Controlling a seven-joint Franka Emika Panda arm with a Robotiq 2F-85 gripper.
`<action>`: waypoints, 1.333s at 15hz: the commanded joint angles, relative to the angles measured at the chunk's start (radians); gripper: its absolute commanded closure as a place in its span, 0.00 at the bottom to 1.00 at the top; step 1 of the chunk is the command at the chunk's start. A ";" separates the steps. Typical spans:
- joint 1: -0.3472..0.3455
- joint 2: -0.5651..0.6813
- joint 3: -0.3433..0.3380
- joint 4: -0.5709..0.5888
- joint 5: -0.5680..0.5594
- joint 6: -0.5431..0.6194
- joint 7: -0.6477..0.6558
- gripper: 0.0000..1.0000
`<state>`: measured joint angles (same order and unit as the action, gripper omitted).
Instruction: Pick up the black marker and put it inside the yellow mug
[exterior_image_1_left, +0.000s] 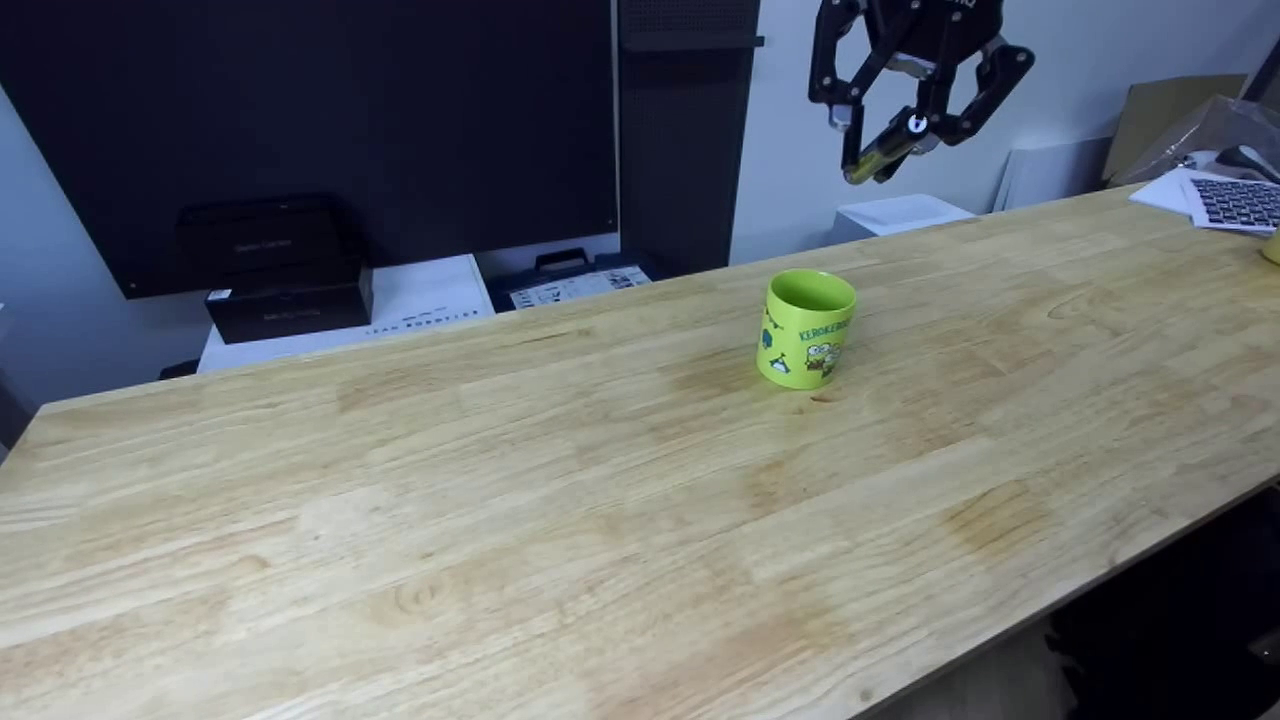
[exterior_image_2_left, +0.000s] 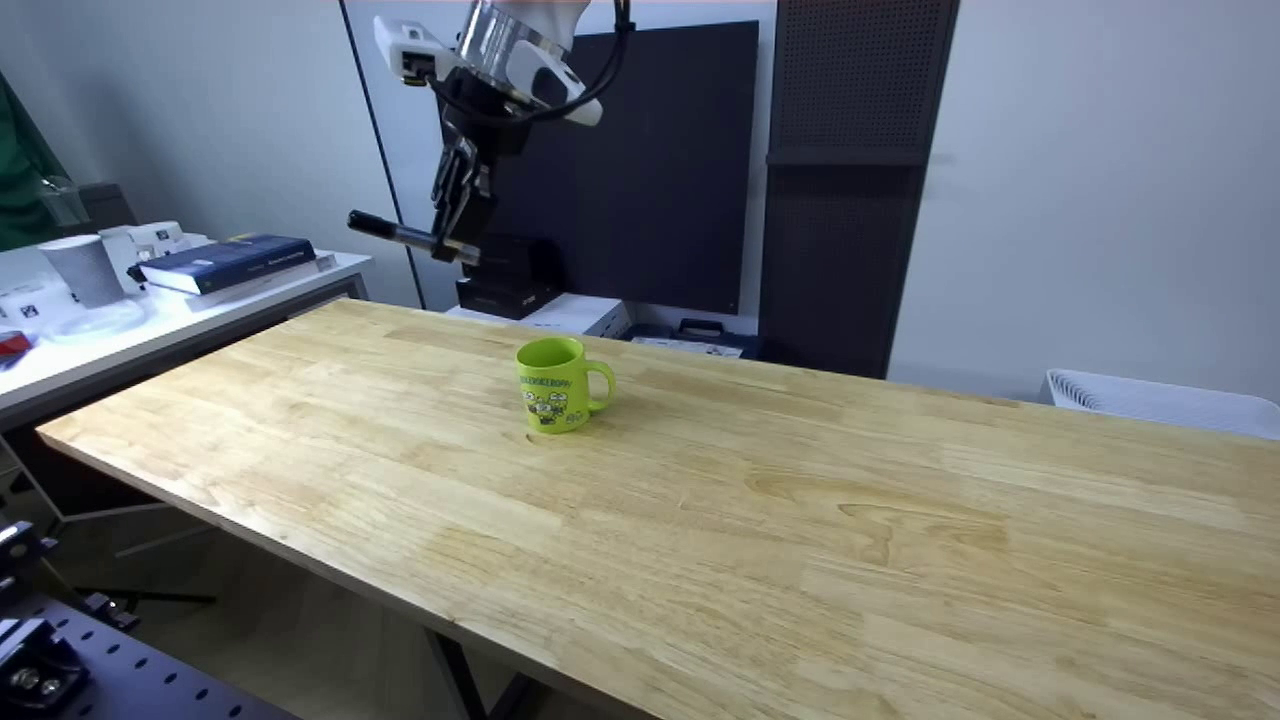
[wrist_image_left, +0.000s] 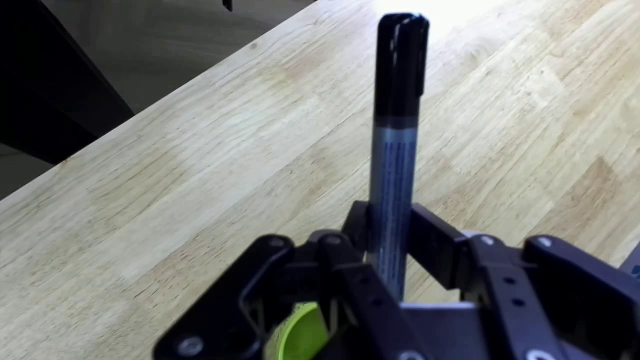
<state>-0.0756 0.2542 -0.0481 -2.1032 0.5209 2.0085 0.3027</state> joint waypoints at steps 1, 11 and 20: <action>-0.029 0.019 -0.008 0.023 0.050 -0.048 -0.047 0.94; -0.129 0.201 -0.050 0.142 0.167 -0.165 -0.163 0.94; -0.116 0.350 -0.043 0.305 0.190 -0.142 -0.117 0.94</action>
<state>-0.1938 0.5525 -0.0913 -1.8789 0.6987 1.8847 0.1406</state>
